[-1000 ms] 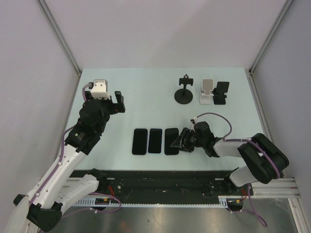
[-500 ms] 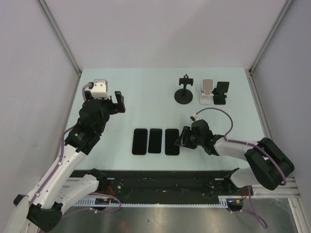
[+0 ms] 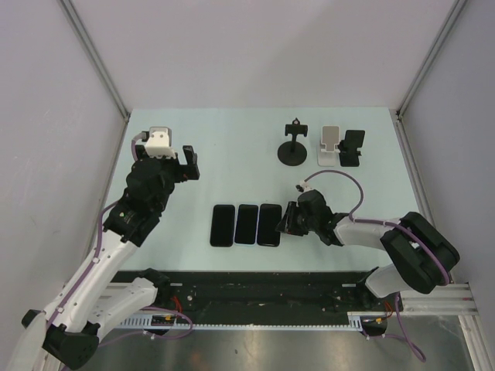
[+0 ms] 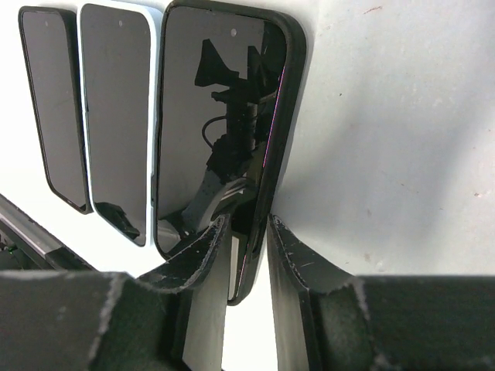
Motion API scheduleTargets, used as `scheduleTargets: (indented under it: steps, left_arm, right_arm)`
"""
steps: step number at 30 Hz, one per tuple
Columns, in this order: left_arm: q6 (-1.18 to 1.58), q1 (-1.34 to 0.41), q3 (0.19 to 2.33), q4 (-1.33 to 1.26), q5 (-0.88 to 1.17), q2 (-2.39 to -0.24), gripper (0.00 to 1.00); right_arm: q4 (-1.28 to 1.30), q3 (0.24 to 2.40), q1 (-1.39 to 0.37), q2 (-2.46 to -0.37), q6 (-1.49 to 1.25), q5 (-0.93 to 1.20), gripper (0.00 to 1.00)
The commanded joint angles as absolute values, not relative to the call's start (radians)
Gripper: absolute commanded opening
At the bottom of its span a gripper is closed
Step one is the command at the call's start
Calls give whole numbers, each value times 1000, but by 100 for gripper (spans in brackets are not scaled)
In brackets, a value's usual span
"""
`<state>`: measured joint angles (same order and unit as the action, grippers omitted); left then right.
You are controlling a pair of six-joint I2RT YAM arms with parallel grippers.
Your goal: Remove the phone from the phone stand
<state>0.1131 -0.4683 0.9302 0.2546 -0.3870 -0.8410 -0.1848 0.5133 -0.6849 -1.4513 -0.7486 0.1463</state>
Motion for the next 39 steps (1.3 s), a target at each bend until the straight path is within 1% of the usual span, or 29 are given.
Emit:
scheduleTargets:
  steps: [1, 8, 11, 15, 19, 22, 23, 25, 26, 28, 33, 37, 39]
  left_arm:
    - [91, -460, 930, 221, -368, -822, 100]
    - [92, -457, 930, 219, -359, -822, 100]
    - [89, -459, 930, 221, -357, -822, 100]
    - [87, -459, 930, 219, -359, -821, 100]
    - [89, -457, 928, 218, -359, -821, 100]
    - [92, -457, 928, 218, -354, -821, 100]
    - [95, -456, 928, 216, -353, -819, 100]
    - [98, -456, 928, 215, -356, -819, 100]
    - [101, -456, 927, 213, -357, -818, 100]
    - [101, -454, 927, 212, -370, -813, 100]
    - [112, -456, 928, 210, -411, -772, 100]
    - [150, -456, 873, 212, -463, -660, 100]
    - [175, -456, 847, 212, -511, -609, 100]
  right_arm:
    - [-201, 548, -699, -1459, -721, 135, 29]
    - [-198, 581, -713, -1463, -626, 161, 30]
    - [-189, 601, -710, -1466, -574, 167, 33]
    - [-166, 623, -690, -1463, -540, 181, 35]
    - [-127, 626, -651, -1407, -509, 172, 37]
    - [-95, 626, -617, -1352, -476, 169, 44]
    - [-84, 626, -591, -1304, -468, 164, 52]
    - [-51, 626, -560, -1251, -437, 137, 59]
    - [-40, 626, -520, -1197, -427, 127, 65]
    - [-5, 626, -474, -1129, -397, 100, 73]
    - [128, 641, -298, -893, -345, 38, 87]
    - [216, 679, -219, -726, -264, -119, 98]
    - [247, 701, -206, -643, -239, -217, 100]
